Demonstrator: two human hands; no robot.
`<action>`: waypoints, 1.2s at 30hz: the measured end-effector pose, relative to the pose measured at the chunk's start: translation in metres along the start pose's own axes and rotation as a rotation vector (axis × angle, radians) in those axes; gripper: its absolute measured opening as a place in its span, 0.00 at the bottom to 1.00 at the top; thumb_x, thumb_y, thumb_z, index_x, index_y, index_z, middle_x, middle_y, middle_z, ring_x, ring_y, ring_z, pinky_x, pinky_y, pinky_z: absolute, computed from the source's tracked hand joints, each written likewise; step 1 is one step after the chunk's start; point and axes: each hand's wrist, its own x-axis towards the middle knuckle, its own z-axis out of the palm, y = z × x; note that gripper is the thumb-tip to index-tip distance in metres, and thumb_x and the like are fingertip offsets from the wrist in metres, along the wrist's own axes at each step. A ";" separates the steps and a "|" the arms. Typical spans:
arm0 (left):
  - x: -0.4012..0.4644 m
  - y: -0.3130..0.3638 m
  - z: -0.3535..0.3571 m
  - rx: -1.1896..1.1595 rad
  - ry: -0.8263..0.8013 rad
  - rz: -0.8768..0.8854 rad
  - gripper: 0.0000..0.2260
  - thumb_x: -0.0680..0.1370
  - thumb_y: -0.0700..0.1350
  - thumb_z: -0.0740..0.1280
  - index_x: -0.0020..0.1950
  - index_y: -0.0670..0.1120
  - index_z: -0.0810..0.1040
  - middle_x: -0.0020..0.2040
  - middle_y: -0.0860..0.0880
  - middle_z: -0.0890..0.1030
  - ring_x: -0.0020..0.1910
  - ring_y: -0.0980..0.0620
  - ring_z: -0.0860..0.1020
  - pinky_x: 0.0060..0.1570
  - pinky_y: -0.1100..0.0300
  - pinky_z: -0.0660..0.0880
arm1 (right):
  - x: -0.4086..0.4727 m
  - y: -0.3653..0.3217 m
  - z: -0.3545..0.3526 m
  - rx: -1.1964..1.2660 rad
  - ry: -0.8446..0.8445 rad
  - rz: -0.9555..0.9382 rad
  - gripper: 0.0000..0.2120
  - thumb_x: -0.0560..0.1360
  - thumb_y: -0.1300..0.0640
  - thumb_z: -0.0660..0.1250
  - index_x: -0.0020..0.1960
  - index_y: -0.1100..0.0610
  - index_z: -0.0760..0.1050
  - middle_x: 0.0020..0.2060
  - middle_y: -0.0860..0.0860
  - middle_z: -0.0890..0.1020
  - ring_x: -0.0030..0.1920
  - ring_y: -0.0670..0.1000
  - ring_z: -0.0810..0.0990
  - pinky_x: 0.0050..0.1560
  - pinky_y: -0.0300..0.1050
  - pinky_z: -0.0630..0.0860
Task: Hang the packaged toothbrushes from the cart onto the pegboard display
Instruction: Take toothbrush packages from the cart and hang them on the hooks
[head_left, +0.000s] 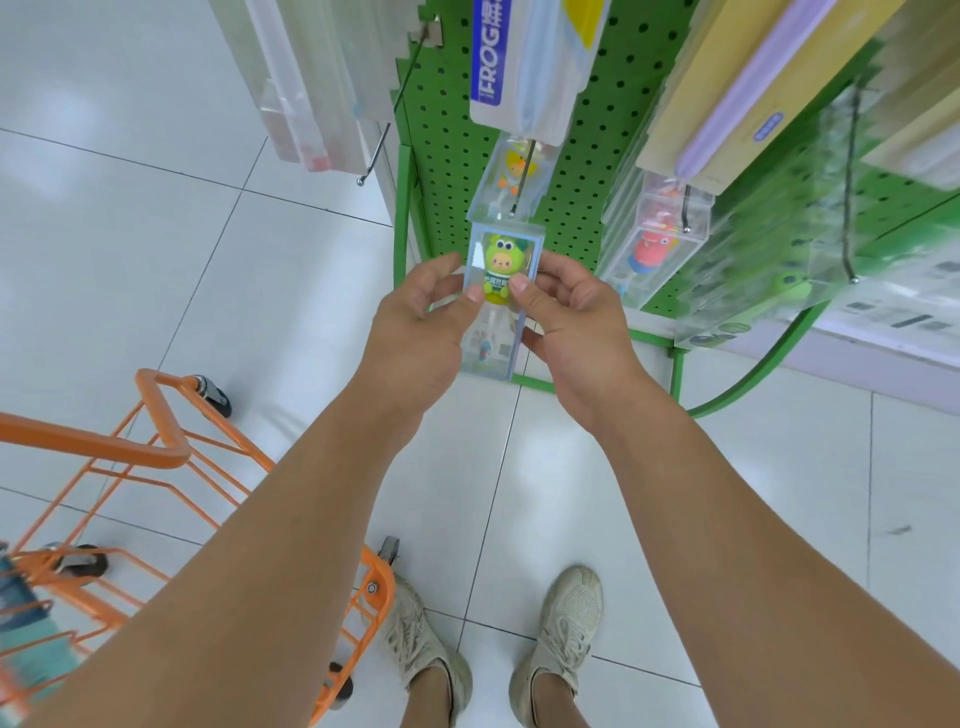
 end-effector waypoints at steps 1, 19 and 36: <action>0.000 -0.001 0.000 0.009 0.013 -0.014 0.14 0.82 0.45 0.67 0.68 0.51 0.76 0.61 0.52 0.81 0.57 0.58 0.79 0.52 0.66 0.76 | 0.003 0.001 0.000 0.000 0.006 0.000 0.13 0.80 0.63 0.68 0.64 0.58 0.78 0.52 0.55 0.83 0.49 0.50 0.82 0.55 0.56 0.81; -0.020 -0.006 -0.010 0.037 0.092 -0.185 0.04 0.81 0.46 0.67 0.54 0.52 0.81 0.56 0.46 0.83 0.58 0.49 0.81 0.60 0.52 0.79 | 0.083 -0.018 0.027 -0.291 0.253 0.193 0.12 0.82 0.46 0.65 0.51 0.55 0.73 0.42 0.50 0.77 0.42 0.52 0.74 0.39 0.41 0.74; -0.261 0.132 -0.213 -0.171 0.559 -0.107 0.03 0.80 0.42 0.68 0.47 0.49 0.79 0.41 0.47 0.82 0.40 0.51 0.80 0.40 0.59 0.74 | -0.259 -0.139 0.175 -0.327 -0.496 0.289 0.05 0.79 0.62 0.67 0.51 0.59 0.81 0.43 0.56 0.86 0.44 0.53 0.85 0.48 0.46 0.81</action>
